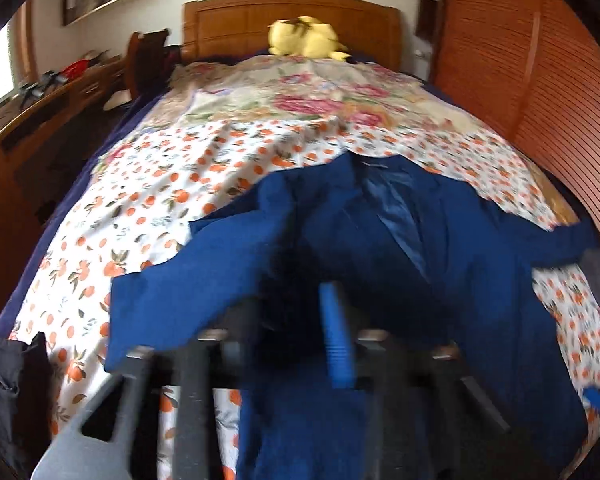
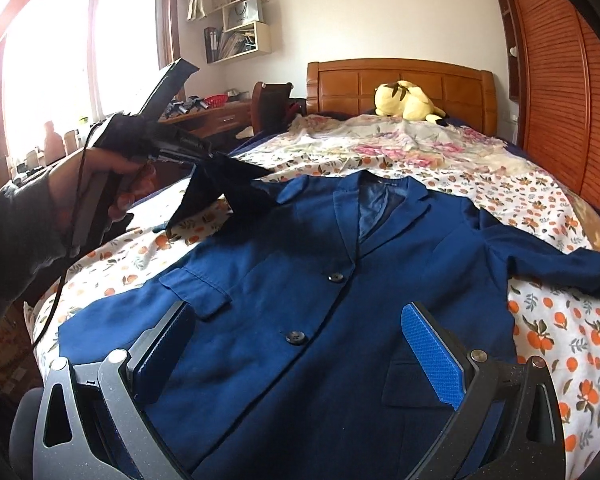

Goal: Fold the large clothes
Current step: 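Carry the held sleeve with the left gripper across the jacket front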

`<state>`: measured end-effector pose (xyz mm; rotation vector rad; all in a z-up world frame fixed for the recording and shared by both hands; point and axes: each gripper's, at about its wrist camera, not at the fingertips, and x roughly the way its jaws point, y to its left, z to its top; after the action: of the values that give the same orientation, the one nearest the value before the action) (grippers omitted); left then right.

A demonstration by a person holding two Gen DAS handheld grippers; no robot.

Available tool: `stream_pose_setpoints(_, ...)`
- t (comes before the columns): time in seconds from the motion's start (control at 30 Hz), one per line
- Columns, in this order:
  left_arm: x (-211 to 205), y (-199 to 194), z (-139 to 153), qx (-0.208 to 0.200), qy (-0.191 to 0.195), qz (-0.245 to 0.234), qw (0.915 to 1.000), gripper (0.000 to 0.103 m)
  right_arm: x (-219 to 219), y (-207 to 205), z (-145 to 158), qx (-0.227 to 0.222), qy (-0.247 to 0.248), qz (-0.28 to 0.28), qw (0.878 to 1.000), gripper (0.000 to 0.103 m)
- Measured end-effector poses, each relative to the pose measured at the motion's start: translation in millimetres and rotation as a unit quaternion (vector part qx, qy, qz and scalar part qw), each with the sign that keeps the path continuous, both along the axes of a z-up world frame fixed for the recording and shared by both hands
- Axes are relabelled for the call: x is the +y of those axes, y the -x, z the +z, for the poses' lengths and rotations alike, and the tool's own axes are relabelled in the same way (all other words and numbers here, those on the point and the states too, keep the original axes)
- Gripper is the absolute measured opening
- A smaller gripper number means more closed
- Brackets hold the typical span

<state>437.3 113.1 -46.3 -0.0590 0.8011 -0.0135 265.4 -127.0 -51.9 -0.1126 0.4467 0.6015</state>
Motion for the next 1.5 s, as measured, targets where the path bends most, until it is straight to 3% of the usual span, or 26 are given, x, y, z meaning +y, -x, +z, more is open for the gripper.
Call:
stream_pose_setpoints(0.1, 6, 23, -1, -0.002, 0.028, -0.009, 0.9996, 0.075, 2, -2, -1, 0.002, -0.002, 0.002, 1.0, 0.103)
stream_pose_setpoints(0.13, 8, 30, -1, -0.011, 0.031, -0.006, 0.9994, 0.078, 2, -2, -1, 0.002, -0.004, 0.003, 1.0, 0.103)
stream_pose_setpoints(0.3, 33, 44, -14, -0.019, 0.01, 0.022, 0.9995, 0.078, 7, -8, -4, 0.005, -0.001, 0.008, 1.0, 0.103)
stream_pose_setpoints(0.63, 127, 15, -83, 0.016, -0.035, 0.113, 0.9929, 0.078, 26, -20, -12, 0.013, 0.019, 0.011, 1.0, 0.103)
stream_pose_setpoints(0.8, 163, 6, -117, 0.047, -0.01, 0.147, 0.988, 0.078, 27, -28, -15, 0.029, 0.023, 0.01, 0.999, 0.103)
stream_pose_setpoints(0.93, 181, 0, -142, 0.077, 0.032, 0.156, 0.9842, 0.078, 27, -33, -15, 0.039, 0.022, 0.011, 0.999, 0.103)
stream_pose_setpoints(1.07, 181, -1, -145, 0.078, 0.05, 0.158, 0.9832, 0.078, 29, -31, -13, 0.036, 0.023, 0.014, 0.999, 0.103)
stream_pose_setpoints(1.1, 178, -2, -146, 0.08, 0.053, 0.149, 0.9842, 0.072, 29, -30, -12, 0.034, 0.024, 0.014, 0.999, 0.103)
stream_pose_setpoints(1.13, 174, -3, -144, 0.081, 0.05, 0.142, 0.9853, 0.055, 29, -29, -13, 0.033, 0.025, 0.015, 0.999, 0.103)
stream_pose_setpoints(1.17, 171, -4, -143, 0.081, 0.047, 0.136, 0.9863, 0.045, 28, -28, -12, 0.031, 0.025, 0.015, 0.999, 0.103)
stream_pose_setpoints(1.2, 167, -6, -140, 0.081, 0.047, 0.129, 0.9873, 0.028, 28, -27, -12, 0.03, 0.025, 0.015, 0.999, 0.103)
stream_pose_setpoints(1.23, 161, -5, -134, 0.081, 0.041, 0.124, 0.9882, 0.017, 26, -27, -12, 0.029, 0.025, 0.015, 0.999, 0.103)
stream_pose_setpoints(1.33, 136, -2, -107, 0.046, -0.006, 0.116, 0.9922, 0.012, 22, -27, -12, 0.023, 0.026, 0.011, 0.999, 0.103)
stream_pose_setpoints(1.5, 81, 12, -47, -0.016, -0.038, 0.076, 0.9962, 0.012, 6, -22, -8, 0.016, 0.015, -0.006, 1.0, 0.103)
